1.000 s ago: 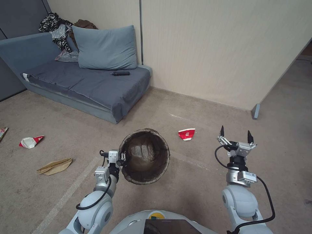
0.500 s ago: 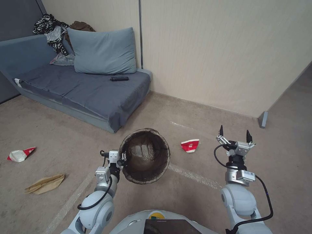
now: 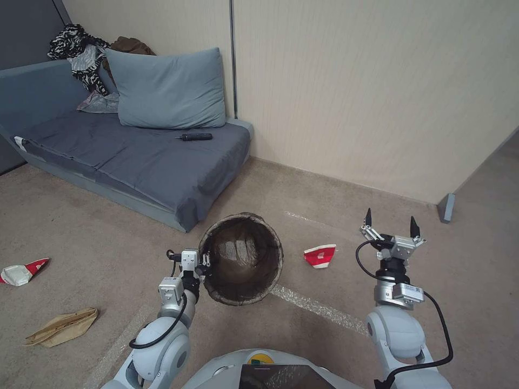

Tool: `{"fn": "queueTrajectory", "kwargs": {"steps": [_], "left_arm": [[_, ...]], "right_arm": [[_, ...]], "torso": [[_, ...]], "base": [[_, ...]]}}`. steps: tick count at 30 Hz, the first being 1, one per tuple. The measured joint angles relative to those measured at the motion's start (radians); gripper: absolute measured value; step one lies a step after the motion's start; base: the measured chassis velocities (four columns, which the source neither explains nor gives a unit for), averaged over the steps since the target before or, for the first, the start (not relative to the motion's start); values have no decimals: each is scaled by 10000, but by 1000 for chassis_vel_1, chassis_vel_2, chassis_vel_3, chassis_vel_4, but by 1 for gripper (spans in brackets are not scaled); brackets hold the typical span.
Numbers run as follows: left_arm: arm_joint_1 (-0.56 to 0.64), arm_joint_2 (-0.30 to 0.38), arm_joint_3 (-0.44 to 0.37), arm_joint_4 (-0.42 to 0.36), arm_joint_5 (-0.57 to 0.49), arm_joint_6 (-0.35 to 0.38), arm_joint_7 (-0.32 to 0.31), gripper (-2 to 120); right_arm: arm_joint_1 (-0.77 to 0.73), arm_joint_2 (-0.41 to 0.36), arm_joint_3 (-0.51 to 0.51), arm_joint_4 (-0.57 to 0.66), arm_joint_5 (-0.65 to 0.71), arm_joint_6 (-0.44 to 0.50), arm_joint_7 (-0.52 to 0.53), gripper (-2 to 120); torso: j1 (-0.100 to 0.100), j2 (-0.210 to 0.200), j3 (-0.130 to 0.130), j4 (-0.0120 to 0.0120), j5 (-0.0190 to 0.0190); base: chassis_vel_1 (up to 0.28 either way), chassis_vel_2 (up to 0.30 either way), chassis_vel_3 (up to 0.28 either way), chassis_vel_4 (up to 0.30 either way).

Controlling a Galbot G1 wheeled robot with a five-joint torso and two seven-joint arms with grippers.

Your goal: Pick up the trash bin, then pick up the garbage from the floor and place it into the trash bin.

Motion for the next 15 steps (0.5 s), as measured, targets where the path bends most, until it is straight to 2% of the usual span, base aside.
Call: {"fn": "queueTrajectory", "kwargs": {"steps": [5, 8, 11, 12, 15], "left_arm": [[21, -18, 1, -3, 0, -18, -4, 2], [35, -15, -12, -9, 7, -43, -6, 2], [67, -14, -31, -12, 13, -63, -14, 2], [67, -14, -31, -12, 13, -63, -14, 2], [86, -10, -48, -11, 24, -70, -23, 2]], "right_arm": [[-110, -221, -41, -6, 43, 2, -12, 100], [-215, -650, -170, 157, 697, -561, 120, 100], [-151, -1324, -322, 355, 2214, -1640, 520, 100], [-151, -1324, -322, 355, 2214, -1640, 520, 100], [11, -2399, -474, 148, 3409, -2284, 428, 100]], "torso": [[0, 0, 0, 3, 0], [0, 0, 1, 2, 1], [0, 0, 0, 2, 0], [0, 0, 0, 2, 0], [0, 0, 1, 5, 0]], "base": [[0, 0, 0, 0], [0, 0, 0, 0], [0, 0, 0, 0], [0, 0, 0, 0], [0, 0, 0, 0]]}}
